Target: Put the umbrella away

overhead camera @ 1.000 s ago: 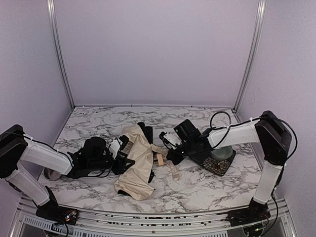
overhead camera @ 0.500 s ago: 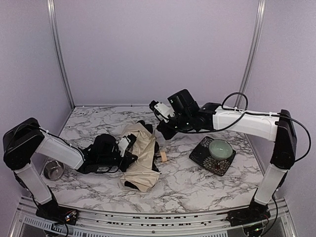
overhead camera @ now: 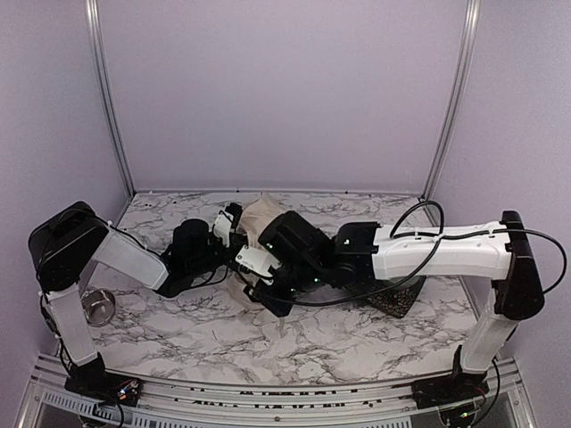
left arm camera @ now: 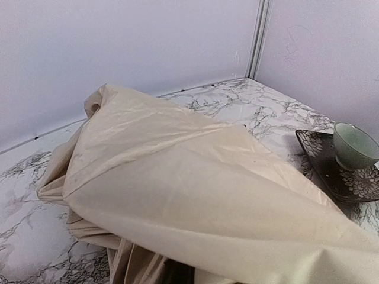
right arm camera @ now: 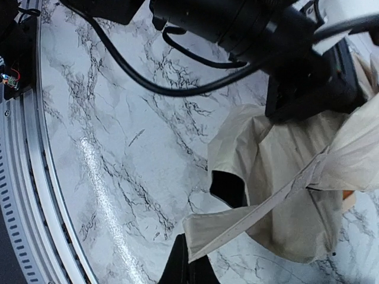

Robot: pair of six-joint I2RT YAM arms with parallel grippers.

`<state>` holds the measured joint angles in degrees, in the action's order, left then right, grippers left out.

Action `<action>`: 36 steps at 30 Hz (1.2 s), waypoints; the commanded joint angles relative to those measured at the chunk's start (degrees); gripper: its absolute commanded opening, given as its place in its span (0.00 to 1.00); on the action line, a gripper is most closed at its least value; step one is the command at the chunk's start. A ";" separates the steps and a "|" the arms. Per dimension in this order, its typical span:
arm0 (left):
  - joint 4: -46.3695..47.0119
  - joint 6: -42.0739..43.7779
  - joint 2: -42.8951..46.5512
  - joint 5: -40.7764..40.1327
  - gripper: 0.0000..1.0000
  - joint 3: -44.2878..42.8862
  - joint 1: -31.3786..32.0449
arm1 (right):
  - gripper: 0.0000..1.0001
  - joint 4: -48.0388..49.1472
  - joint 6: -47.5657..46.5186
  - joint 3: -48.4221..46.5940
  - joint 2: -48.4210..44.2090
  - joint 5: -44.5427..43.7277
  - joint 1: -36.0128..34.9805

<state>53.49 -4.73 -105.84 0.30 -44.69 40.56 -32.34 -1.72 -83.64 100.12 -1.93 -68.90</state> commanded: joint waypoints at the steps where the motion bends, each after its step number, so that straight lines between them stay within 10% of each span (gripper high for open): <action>1: 9.02 -1.16 -2.41 0.33 0.00 1.60 -3.55 | 0.00 11.08 5.55 9.25 -2.10 11.61 -4.63; 7: 11.12 -2.75 -1.47 4.72 0.01 5.86 -3.58 | 0.00 23.56 10.43 17.35 2.24 12.56 -5.01; 16: 4.98 -7.74 10.45 -8.01 0.67 13.91 -3.64 | 0.01 19.90 13.74 12.77 9.94 0.29 -5.01; 27: -6.46 -10.54 23.10 -11.28 0.85 17.73 -3.64 | 0.31 18.53 6.58 8.10 11.60 4.88 -7.65; 36: -8.32 -10.64 28.90 -14.01 0.99 21.91 -3.64 | 0.80 16.51 0.39 4.78 10.27 6.16 -9.82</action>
<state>46.57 -15.09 -80.77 -11.07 -24.84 37.32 -14.46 2.11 -76.29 111.90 3.57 -78.08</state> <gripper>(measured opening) 0.956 0.690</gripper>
